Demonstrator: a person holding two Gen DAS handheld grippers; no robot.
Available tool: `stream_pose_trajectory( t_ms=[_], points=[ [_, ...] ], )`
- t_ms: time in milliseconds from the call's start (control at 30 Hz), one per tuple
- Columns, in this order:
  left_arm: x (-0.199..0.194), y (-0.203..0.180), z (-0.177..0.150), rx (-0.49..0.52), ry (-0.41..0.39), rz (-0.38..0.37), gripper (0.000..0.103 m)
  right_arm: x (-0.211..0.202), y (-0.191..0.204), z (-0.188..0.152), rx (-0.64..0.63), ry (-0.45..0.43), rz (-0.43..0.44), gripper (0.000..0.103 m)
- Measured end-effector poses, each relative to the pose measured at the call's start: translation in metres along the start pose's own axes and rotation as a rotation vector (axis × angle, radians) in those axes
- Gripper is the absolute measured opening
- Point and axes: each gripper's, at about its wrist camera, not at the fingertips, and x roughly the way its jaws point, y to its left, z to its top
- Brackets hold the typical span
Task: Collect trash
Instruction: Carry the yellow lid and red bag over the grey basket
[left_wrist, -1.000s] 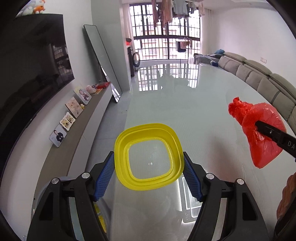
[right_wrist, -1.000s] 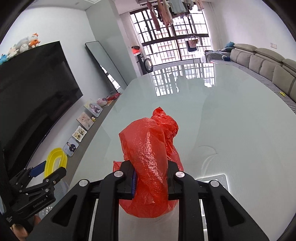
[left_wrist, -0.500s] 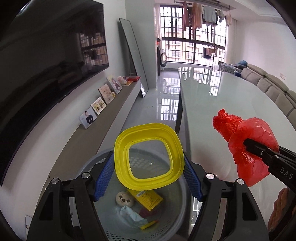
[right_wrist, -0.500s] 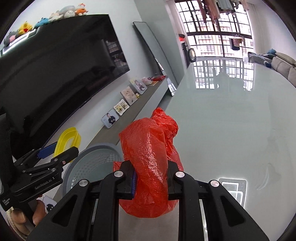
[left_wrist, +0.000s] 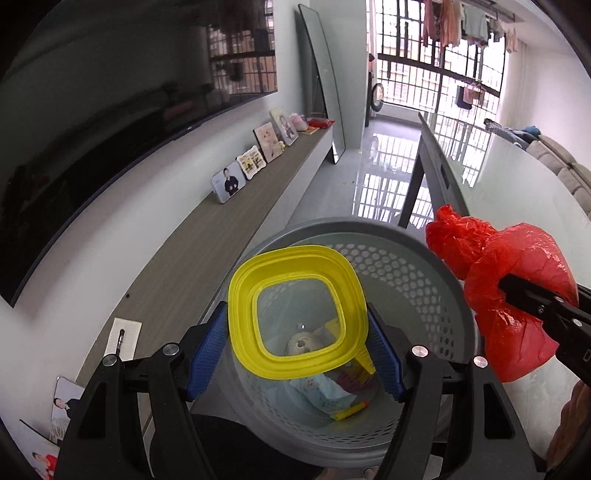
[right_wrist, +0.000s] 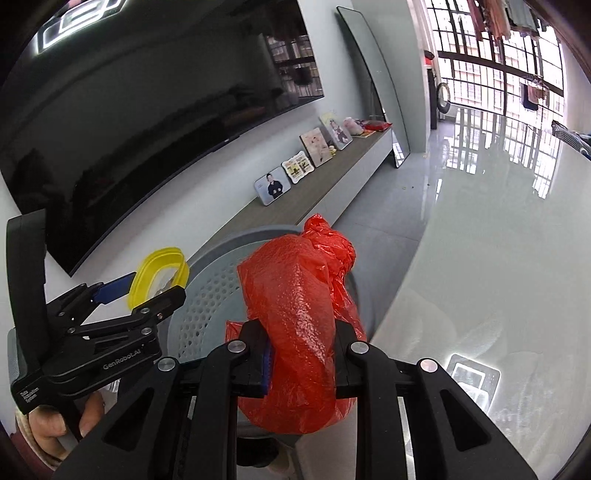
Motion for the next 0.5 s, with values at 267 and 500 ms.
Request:
stream_pose_trajectory(
  t_ms=[267,500],
  points=[
    [0.013,0.012,-0.014,-0.025,0.04,-0.011,0.069,0.019,0.012,-0.003,-0.016,0.045,0.014,0.02],
    [0.019,0.018,-0.016,-0.038,0.056,-0.03,0.07,0.029,0.019,-0.003,-0.03,0.063,0.021,0.02]
  ],
)
